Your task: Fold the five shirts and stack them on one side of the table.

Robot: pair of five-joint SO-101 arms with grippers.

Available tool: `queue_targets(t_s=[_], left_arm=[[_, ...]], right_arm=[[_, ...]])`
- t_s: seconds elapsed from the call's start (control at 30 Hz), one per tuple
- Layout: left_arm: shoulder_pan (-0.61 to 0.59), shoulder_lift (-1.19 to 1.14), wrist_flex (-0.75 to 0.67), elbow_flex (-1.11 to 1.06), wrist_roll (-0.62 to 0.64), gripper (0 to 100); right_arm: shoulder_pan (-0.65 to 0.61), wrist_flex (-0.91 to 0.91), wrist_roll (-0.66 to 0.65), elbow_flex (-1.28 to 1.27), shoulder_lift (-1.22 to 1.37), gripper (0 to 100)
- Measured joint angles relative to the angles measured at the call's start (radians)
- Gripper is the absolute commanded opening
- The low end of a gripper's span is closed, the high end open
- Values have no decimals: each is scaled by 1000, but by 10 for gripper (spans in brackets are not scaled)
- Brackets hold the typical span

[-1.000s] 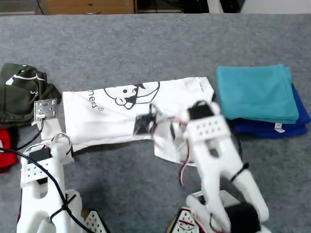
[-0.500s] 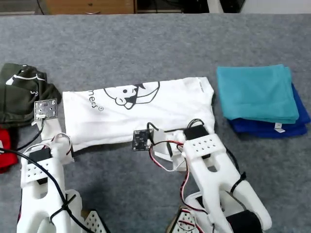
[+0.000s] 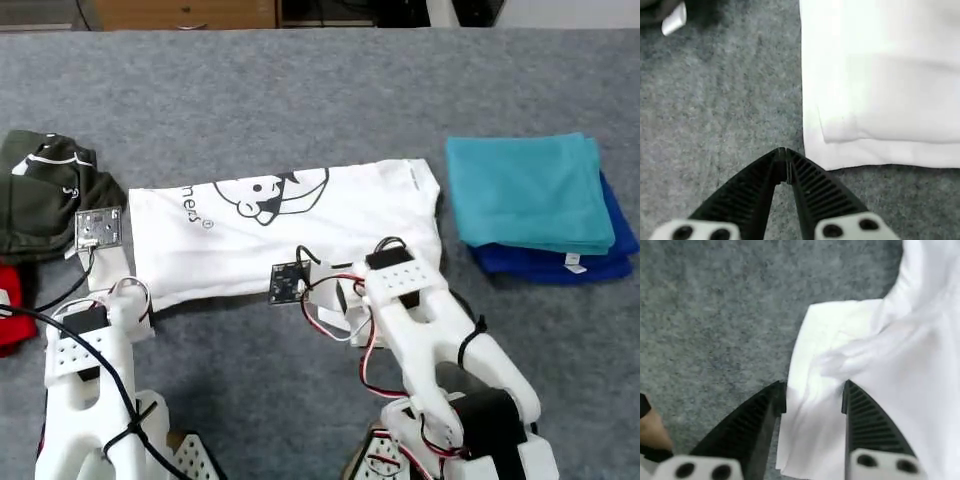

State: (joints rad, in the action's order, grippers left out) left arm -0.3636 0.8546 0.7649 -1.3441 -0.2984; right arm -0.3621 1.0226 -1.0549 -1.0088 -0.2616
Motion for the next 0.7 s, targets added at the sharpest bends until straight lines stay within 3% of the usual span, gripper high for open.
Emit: queue_targets(t_s=[0.27, 0.5, 0.7], left_arm=[[0, 0, 0, 0, 0, 19], [0, 0, 0, 0, 0, 19], [0, 0, -28, 0, 0, 19]], right_arm=[[5, -23, 0, 18, 14, 2], [61, 3, 0, 106, 31, 2], [106, 242, 0, 396, 69, 2]])
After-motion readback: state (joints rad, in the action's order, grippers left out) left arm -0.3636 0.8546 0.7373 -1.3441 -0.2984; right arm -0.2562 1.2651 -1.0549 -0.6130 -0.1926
